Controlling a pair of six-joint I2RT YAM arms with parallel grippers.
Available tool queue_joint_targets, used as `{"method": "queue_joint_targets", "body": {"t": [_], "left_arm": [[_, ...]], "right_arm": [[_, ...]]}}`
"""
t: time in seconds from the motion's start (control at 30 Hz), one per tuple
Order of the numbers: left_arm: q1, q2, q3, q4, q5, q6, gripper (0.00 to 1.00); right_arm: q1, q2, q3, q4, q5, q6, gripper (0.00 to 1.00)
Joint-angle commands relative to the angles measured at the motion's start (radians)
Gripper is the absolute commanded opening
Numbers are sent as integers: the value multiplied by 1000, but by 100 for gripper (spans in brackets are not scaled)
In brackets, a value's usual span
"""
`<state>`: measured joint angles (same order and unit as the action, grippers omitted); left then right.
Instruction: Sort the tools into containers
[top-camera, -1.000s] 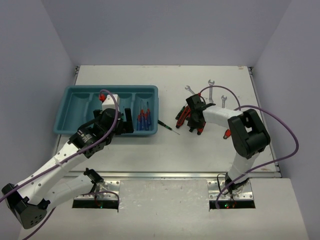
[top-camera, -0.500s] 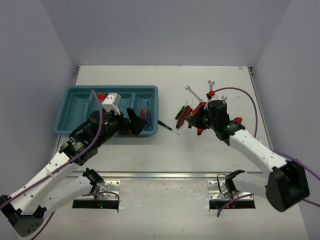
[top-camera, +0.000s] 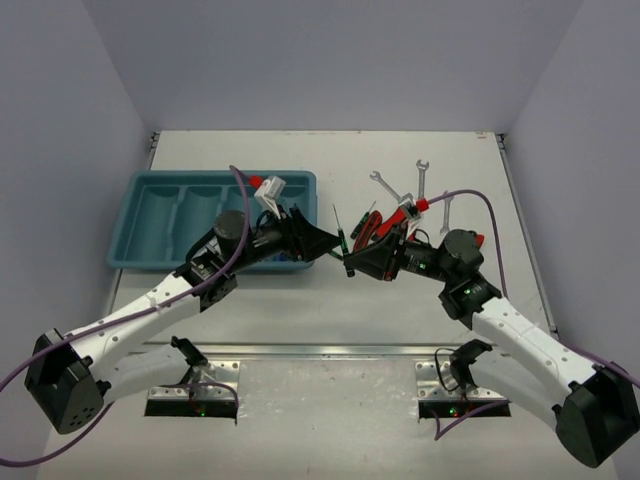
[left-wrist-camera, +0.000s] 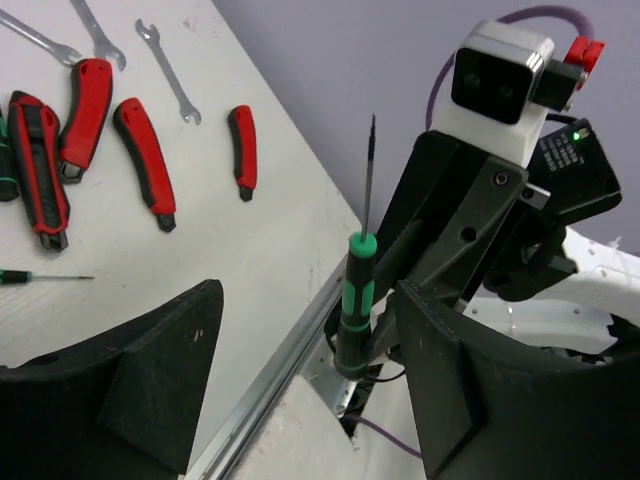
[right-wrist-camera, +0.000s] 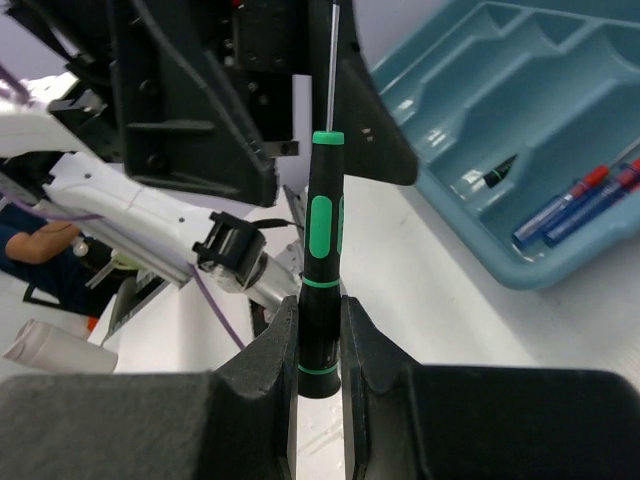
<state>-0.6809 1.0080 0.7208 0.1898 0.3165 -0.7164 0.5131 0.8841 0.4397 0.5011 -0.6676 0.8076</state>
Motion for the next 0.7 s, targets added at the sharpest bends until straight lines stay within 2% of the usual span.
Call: {"method": "queue_joint_targets", "body": {"t": [0.0,0.03,0.07,0.13,0.2,0.23,0.27,0.3,0.33,0.37,0.43,0.47,0.5,0.53,0.57,0.6,0.63,0.67], "left_arm": [[-12,24,21,165,9,-24,63],[-16,36,18,192,13,-31,55],[-19,44,15,206,24,-41,52],[-26,58,13,240,42,-48,35],[-32,63,19,229,48,-46,14],[-32,63,25,210,46,-41,0],[-32,58,44,138,15,-19,0],[-32,45,61,72,-25,16,0],[-32,28,73,15,-86,42,0],[-31,13,82,-36,-160,57,0],[-29,0,108,-117,-215,81,0],[-29,11,140,-222,-300,110,0],[-29,26,182,-341,-398,141,0],[-29,33,231,-355,-432,146,0],[-28,85,286,-455,-657,176,0],[-21,139,387,-646,-863,182,0],[-8,180,427,-721,-976,181,0],[19,218,455,-770,-1045,182,0]], "right_arm": [[34,-1,26,131,-50,22,0],[53,17,35,123,-41,16,0],[59,39,39,122,-40,12,0],[68,62,44,135,-37,21,0],[67,64,43,131,-2,21,2],[68,61,42,114,29,12,7],[67,56,44,80,43,6,15],[68,51,46,53,67,-12,30],[68,45,46,33,86,-31,38],[68,40,44,14,96,-43,38],[68,25,30,-6,120,-59,41],[68,20,29,-32,168,-67,67],[67,14,31,-68,220,-74,98],[67,6,40,-124,230,-79,99],[67,-4,58,-211,310,-109,99],[65,-19,98,-382,493,-129,99],[65,-20,103,-404,580,-138,99],[65,-24,113,-449,589,-144,99]]}}
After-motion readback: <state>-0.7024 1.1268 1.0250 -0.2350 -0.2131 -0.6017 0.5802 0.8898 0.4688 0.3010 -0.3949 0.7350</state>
